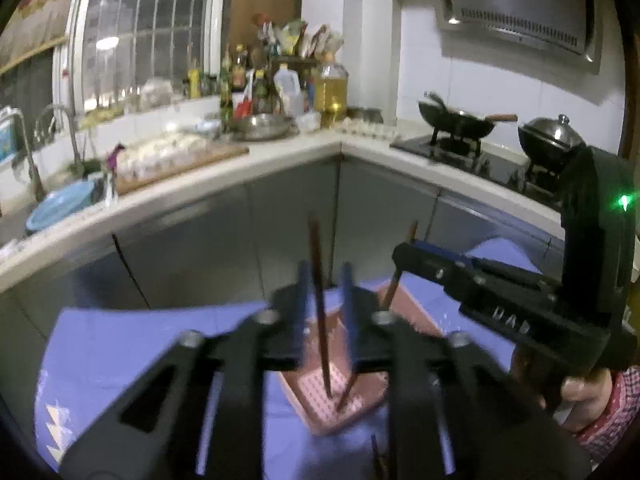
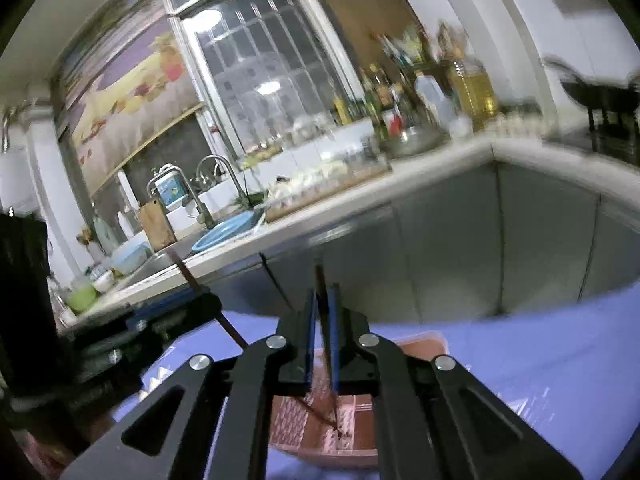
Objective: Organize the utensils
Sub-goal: 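Open both grippers to drop the chopsticks into the pink basket, then move both open grippers back down to the remaining chopsticks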
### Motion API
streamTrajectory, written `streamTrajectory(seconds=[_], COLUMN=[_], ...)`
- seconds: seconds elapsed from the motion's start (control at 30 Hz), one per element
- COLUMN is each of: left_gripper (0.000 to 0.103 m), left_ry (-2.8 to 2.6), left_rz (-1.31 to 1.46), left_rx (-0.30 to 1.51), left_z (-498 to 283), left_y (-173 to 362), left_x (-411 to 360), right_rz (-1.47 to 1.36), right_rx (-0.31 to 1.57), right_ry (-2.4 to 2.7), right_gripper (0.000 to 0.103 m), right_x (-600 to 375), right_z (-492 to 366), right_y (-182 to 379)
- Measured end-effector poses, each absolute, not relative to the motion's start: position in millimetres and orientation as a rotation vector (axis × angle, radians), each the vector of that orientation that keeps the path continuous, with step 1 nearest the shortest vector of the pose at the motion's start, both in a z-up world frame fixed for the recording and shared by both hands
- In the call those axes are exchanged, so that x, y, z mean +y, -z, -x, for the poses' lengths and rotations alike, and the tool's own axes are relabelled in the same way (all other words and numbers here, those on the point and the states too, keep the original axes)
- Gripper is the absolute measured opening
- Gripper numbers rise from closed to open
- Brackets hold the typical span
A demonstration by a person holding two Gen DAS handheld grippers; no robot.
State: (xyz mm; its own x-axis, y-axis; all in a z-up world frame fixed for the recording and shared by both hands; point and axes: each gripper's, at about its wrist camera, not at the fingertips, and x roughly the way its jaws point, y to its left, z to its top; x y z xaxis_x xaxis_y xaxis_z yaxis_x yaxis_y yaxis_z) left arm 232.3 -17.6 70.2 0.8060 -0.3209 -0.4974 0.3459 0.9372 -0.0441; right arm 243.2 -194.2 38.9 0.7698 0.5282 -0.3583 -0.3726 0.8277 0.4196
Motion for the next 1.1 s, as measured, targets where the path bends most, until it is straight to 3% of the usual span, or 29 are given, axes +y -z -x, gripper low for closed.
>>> streamTrajectory(seconds=[0.03,0.13,0.17,0.37,0.47,0.77,0.97,1.07,1.1], left_gripper=[0.036,0.037,0.037,0.037,0.044,0.045,0.045,0.044,0.039], left_ry=[0.353,0.341,0.337,0.284,0.263,0.26,0.306,0.353,0.371], left_rz=[-0.041,-0.022,-0.013,0.028,0.007,0.012,-0.001,-0.005,-0.003], left_rx=[0.522,0.499,0.489,0.393,0.374,0.416,0.479,0.582,0.617], left_z=[-230.0,-216.2,-209.4,-146.8,-112.3,-78.0,-57.4,-52.5,-50.6], left_y=[-66.0,-62.6,-63.4,-62.9,-50.0,-30.7,-3.5,29.1,39.9], left_x=[-16.2,-9.6,-6.5,25.9,38.9,53.2,42.0,26.8,21.8], right_rz=[-0.378,-0.418,-0.412,-0.422,-0.443,-0.414,-0.308,-0.227,-0.207], right_rx=[0.501,0.483,0.463,0.365,0.353,0.594,0.786,0.816,0.819], right_ry=[-0.514,-0.523,-0.522,-0.506,-0.469,-0.372,-0.341,-0.336,-0.334], right_gripper=[0.018,0.053,0.056,0.057,0.057,0.056,0.035,0.034,0.034], right_x=[-197.6,-204.2,-205.5,-221.6,-234.0,-228.9,-201.6,-186.8,-181.7], right_z=[-241.7,-226.6,-219.1,-159.2,-124.5,-62.5,-42.7,-33.2,-30.8], right_y=[-35.1,-36.0,-39.5,-49.6,-33.9,57.7,103.2,115.8,117.2])
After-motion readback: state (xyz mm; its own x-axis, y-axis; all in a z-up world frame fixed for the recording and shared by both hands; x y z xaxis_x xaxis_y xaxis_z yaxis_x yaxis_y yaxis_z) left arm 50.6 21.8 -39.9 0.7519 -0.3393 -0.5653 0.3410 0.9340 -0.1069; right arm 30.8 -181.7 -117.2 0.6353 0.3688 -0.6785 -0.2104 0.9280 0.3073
